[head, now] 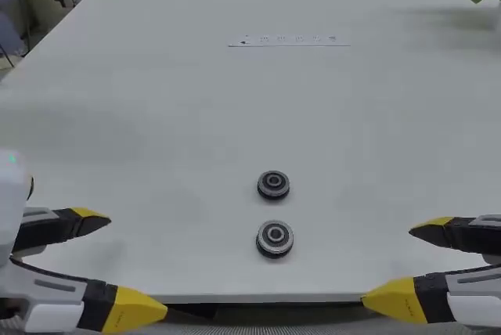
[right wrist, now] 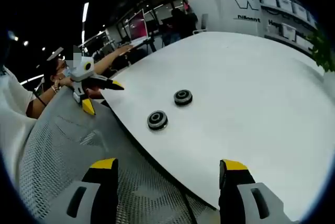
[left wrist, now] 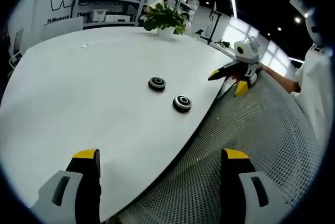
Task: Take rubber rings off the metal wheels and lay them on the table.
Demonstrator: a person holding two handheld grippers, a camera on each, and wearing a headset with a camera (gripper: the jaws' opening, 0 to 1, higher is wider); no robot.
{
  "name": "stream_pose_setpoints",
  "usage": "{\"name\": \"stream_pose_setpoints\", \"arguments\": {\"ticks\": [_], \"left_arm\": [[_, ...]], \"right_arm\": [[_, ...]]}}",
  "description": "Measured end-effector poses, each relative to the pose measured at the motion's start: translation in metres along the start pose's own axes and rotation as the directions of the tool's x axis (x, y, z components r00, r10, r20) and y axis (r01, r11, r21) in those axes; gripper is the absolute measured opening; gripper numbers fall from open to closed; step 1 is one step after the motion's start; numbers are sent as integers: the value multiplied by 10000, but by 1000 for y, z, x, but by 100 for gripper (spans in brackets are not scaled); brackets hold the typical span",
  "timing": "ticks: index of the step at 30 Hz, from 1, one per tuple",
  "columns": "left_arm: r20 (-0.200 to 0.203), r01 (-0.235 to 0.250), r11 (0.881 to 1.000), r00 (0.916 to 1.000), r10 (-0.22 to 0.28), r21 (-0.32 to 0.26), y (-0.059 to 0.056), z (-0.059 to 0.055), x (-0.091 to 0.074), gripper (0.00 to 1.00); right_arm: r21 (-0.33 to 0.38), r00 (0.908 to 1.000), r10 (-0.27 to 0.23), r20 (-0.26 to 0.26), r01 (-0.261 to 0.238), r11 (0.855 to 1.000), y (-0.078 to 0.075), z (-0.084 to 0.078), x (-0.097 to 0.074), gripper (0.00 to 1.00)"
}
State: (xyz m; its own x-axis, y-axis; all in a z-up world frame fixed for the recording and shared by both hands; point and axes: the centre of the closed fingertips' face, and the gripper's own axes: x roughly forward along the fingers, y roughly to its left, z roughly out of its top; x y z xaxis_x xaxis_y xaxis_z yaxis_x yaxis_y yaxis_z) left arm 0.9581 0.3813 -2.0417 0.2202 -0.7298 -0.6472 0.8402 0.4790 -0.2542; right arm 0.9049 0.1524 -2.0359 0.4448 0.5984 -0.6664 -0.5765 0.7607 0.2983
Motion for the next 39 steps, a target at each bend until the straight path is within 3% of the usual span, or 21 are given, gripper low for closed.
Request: {"name": "stream_pose_setpoints", "arguments": {"ticks": [18,24,29,31,34,39], "left_arm": [[12,136,9999,9999,-136,7,-2,1,1,94],[135,303,9989,9994,-307,350,-7,6,2,94],[84,371,9929,9992,-383,1134,-12,12,2,96],[277,393,9904,9987,-434,1323,-15,16,0,99],[270,338,9913,9989,-376,1274,-13,17,-2,99],[123,303,9826,9994,-331,1831,-14,23,-5,99]], "right_arm": [[135,9999,159,28,-160,9998,2,0,1,79],[64,9999,161,-33,-160,9999,2,0,1,78],[-1560,9985,-479,-281,430,9868,-3,7,1,76],[-1975,9993,-224,-287,163,9802,5,8,2,75],[-1933,10000,-41,-28,35,9811,7,14,0,72],[-1849,9974,-371,616,479,9816,2,33,-5,69]]}}
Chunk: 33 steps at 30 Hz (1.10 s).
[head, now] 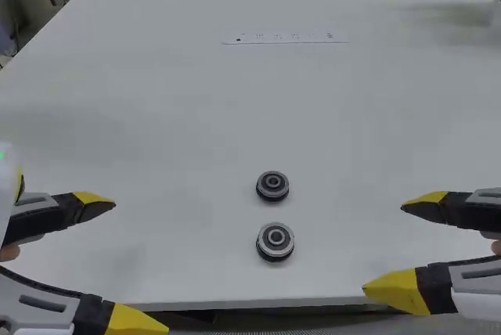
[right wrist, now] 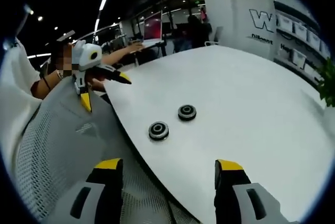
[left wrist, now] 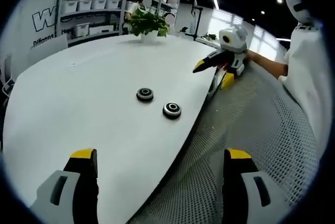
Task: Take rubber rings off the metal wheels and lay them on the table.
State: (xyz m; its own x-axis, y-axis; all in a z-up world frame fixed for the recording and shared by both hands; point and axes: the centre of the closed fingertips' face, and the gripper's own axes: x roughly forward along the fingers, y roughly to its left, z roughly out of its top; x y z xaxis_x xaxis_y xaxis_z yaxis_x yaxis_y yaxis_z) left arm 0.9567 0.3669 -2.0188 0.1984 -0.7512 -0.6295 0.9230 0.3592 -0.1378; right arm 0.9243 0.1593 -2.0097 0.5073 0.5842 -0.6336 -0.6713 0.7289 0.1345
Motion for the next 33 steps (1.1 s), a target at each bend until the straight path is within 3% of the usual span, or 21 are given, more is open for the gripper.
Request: {"name": "stream_pose_setpoints", "arguments": {"ticks": [3,7,13,16,18,20,22,25,28,30,33], "left_arm": [[82,405,9977,9991,-410,550,-9,15,1,99],[316,679,9910,9969,-720,1149,-17,39,-1,99],[992,672,9805,9913,-866,1848,-24,73,-5,99],[1378,736,9718,9847,-1064,2240,-27,90,-6,99],[1770,540,9663,9790,-1008,2517,-26,104,-7,98],[2265,334,9651,9694,-946,2598,-23,121,-9,97],[2678,256,9639,9584,-991,2651,-21,135,-9,95],[2790,293,9588,9538,-1114,2824,-20,142,-6,86],[2576,604,9419,9543,-1516,3304,-26,145,3,83],[2495,607,9359,9560,-1545,3471,-26,148,8,83],[2570,641,9259,9515,-1693,3724,-29,152,15,80]], "right_arm": [[-460,9982,181,574,-155,9988,4,21,2,65],[-1559,9975,38,707,73,9877,3,44,1,57],[-1869,9825,582,1771,-244,9821,8,88,0,55],[-1874,9761,802,2021,-419,9814,8,101,4,54],[-1900,9636,1037,2463,-570,9801,10,117,6,53],[-1938,9514,1141,2860,-592,9792,9,132,8,51],[-2076,9480,1111,2981,-492,9770,8,141,12,49],[-2618,9514,1232,2822,-472,9640,6,144,24,45],[-2788,9551,1312,2657,-541,9588,0,140,38,43],[-2879,9582,1336,2531,-572,9560,-2,133,46,41],[-2900,9658,1444,2152,-780,9538,-3,117,54,38]]}}
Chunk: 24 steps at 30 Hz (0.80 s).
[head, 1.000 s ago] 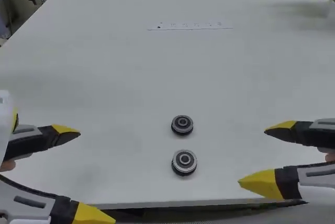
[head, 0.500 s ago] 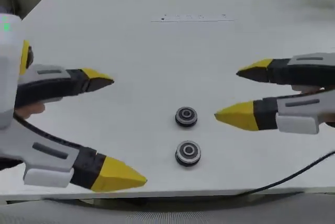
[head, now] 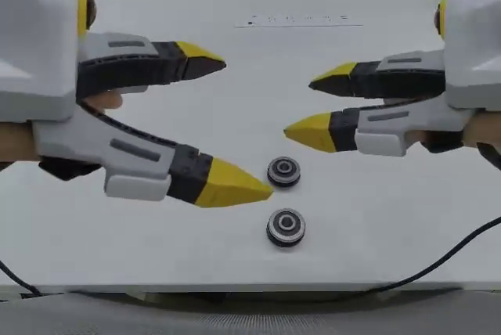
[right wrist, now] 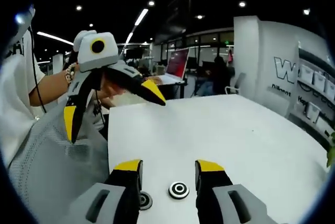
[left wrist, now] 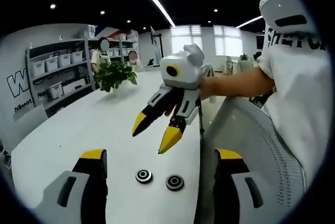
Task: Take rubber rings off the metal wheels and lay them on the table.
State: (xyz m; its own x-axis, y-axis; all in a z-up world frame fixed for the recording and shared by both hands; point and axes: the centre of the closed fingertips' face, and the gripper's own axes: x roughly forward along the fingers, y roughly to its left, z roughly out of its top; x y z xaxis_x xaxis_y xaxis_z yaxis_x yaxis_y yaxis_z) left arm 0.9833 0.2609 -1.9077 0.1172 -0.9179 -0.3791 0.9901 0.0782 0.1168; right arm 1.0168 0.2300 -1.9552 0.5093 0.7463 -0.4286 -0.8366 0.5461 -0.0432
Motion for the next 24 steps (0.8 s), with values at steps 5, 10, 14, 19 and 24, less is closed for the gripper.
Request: {"name": "stream_pose_setpoints", "arguments": {"ticks": [5,10,14,19,24], "left_arm": [[24,195,9998,9998,-195,-28,2,-3,15,76],[52,120,9998,9999,-119,-141,8,-9,28,74],[11,128,9997,9999,-128,230,9,-14,38,70],[-237,644,9965,9977,-632,535,4,-26,52,59],[-342,784,9956,9965,-767,521,4,-39,63,53]], "right_arm": [[130,9983,426,-386,-421,9990,7,-22,-1,35],[298,9934,652,-941,-626,9976,8,-42,1,33],[242,9831,918,-1586,-890,9957,16,-59,4,32],[419,9734,1179,-1963,-1118,9928,21,-73,10,29],[644,9531,1728,-2486,-1617,9847,37,-89,18,27]]}}
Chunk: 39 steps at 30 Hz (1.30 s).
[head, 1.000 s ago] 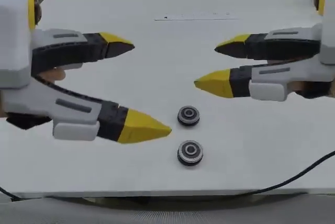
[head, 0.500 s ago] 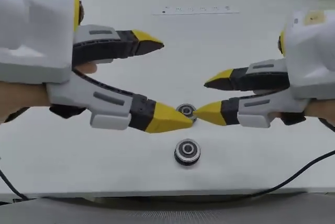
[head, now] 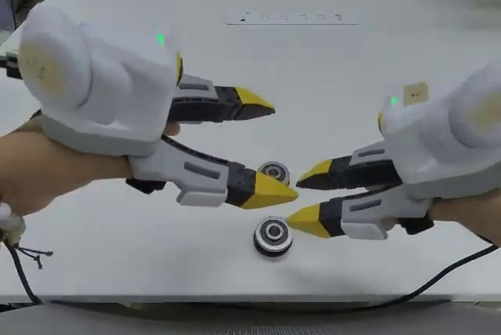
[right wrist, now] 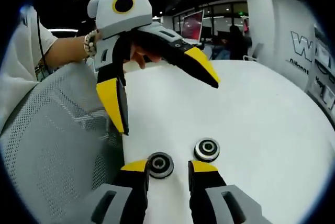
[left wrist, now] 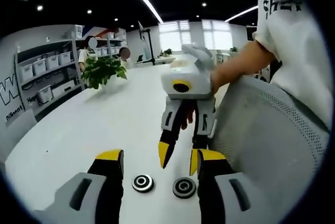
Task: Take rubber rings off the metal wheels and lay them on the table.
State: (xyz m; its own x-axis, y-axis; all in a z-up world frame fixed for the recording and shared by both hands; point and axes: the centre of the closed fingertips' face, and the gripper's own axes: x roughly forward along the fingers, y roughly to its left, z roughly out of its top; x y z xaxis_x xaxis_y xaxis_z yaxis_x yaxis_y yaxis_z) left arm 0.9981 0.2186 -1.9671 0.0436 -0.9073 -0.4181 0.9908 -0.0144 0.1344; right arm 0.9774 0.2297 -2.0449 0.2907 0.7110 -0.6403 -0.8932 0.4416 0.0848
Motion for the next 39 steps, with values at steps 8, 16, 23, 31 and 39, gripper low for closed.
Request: {"name": "stream_pose_setpoints", "arguments": {"ticks": [8,16,23,31,39], "left_arm": [[-438,-25,9972,9990,-8,-752,-6,-40,14,41],[-788,486,9955,9954,-550,-808,-23,-55,23,32],[-1224,940,9915,9869,-1047,-899,-35,-70,29,25],[-1762,1173,9889,9755,-1321,-915,-39,-86,28,15],[-1600,1264,9912,9784,-1312,-402,-41,-89,30,8]], "right_arm": [[-160,9938,215,-1095,-234,9996,11,-22,18,26],[-79,9938,265,-1081,-275,9996,11,-23,19,24],[-50,9926,174,-1199,-182,9998,9,-27,19,23],[-157,9924,253,-1208,-274,9995,11,-27,20,21],[-300,9913,212,-1297,-253,9992,10,-28,21,21]]}}
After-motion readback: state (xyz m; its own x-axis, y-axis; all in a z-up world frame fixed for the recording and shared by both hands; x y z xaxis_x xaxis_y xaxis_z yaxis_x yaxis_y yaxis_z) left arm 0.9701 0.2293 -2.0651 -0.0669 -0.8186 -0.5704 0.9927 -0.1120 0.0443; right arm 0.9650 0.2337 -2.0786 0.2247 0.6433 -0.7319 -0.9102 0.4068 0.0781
